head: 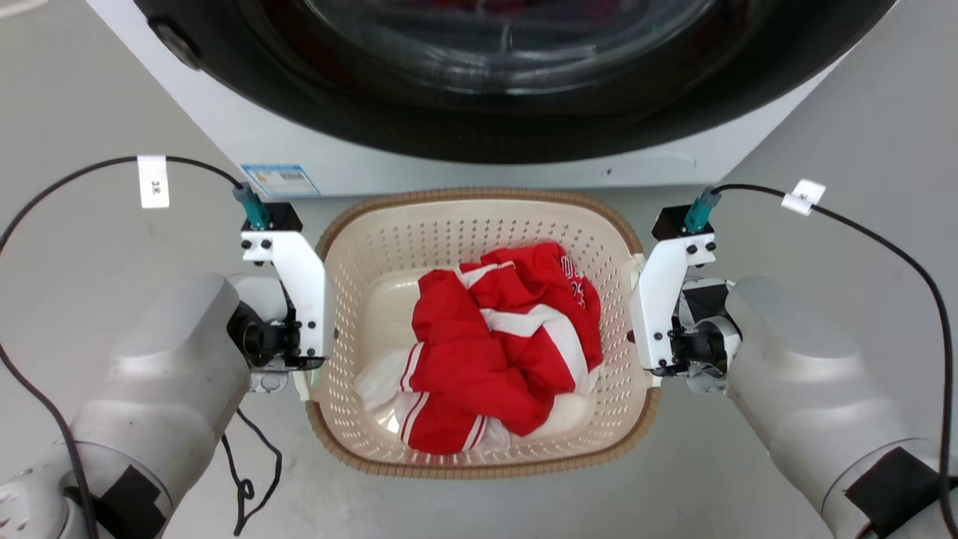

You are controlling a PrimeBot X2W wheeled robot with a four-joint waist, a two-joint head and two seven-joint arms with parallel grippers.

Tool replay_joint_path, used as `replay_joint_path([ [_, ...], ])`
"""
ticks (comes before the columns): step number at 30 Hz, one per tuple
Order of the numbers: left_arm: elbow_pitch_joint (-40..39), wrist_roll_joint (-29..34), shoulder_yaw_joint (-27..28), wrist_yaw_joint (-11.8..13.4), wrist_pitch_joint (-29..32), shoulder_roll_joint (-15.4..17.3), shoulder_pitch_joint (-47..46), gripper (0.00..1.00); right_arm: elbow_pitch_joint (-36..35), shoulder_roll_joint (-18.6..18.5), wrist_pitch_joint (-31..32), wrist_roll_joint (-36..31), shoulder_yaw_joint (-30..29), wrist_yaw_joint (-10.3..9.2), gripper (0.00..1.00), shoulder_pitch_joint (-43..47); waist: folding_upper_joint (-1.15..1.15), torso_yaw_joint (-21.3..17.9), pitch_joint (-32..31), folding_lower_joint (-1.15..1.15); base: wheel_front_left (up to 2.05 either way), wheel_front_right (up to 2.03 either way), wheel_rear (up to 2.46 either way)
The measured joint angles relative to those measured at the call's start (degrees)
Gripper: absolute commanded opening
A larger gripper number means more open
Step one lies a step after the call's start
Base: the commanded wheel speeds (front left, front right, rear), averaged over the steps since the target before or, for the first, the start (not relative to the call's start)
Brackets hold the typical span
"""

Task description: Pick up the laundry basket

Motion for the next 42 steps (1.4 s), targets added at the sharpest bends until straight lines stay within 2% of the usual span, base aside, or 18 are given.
replay_joint_path([
  [13,2.4,-4.0,-1.1,0.0,6.5,-1.6,4.3,0.0,1.5,0.0,7.3,4.4,3.3,0.0,0.0,2.5,0.0,0.3,-11.6,-0.01,0.0,0.0,0.0],
  [21,3.5,-5.5,-1.5,0.0,8.9,-2.4,6.2,0.0,2.1,0.0,9.5,6.3,4.8,0.0,0.0,3.7,0.0,0.0,-17.4,-0.01,0.0,0.0,0.0],
  [32,4.8,-6.5,-2.2,0.0,9.7,-3.9,9.4,0.0,3.4,0.0,11.5,7.9,6.8,0.0,0.0,6.3,0.0,-0.4,-23.5,-0.01,0.0,0.0,0.0],
  [42,4.9,-7.1,-2.5,0.0,9.5,-4.6,11.6,0.0,4.0,0.0,11.3,8.9,7.8,0.0,0.0,8.2,0.0,-0.2,-25.9,-0.01,0.0,0.0,0.0],
])
